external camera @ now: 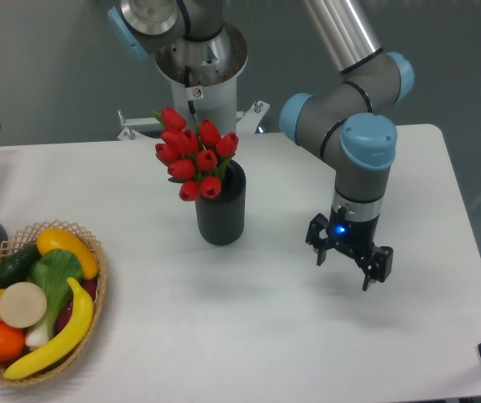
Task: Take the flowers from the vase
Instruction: 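Raise the open gripper and move it toward the red tulips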
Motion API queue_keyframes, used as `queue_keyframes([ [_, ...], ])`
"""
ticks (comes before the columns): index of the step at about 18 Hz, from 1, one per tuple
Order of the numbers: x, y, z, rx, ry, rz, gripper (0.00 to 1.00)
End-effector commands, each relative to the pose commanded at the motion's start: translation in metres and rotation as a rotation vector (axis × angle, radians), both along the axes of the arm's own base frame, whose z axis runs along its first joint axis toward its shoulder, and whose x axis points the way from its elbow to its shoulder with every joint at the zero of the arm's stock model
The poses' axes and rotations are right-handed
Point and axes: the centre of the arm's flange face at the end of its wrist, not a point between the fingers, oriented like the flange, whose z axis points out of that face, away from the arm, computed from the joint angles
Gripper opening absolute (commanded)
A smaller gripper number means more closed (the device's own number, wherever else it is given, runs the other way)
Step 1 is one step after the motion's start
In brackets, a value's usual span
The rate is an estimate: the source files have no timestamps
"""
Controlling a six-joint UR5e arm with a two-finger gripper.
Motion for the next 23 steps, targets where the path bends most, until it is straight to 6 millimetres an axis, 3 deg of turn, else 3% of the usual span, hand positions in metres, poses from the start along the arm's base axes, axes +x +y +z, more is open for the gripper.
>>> queue_keyframes([
  [2, -0.004, -0.006, 0.014, 0.072, -0.012, -0.002, 1.00],
  [5, -0.003, -0.009, 0.034, 0.318, -0.126, -0.031, 1.00],
  [10, 0.013, -0.049, 0.053, 0.503, -0.222, 0.001, 1.00],
  [13, 0.033, -0.081, 0.063, 0.531, -0.212, 0.023, 1.00],
  [16, 0.063, -0.104, 0.058, 0.520, -0.154, -0.024, 1.00],
  [19, 0.099, -0.114, 0.055, 0.515, -0.148, -0.041, 1.00],
  [23, 0.113, -0.125, 0.075, 0.522, -0.126, -0.027, 1.00],
])
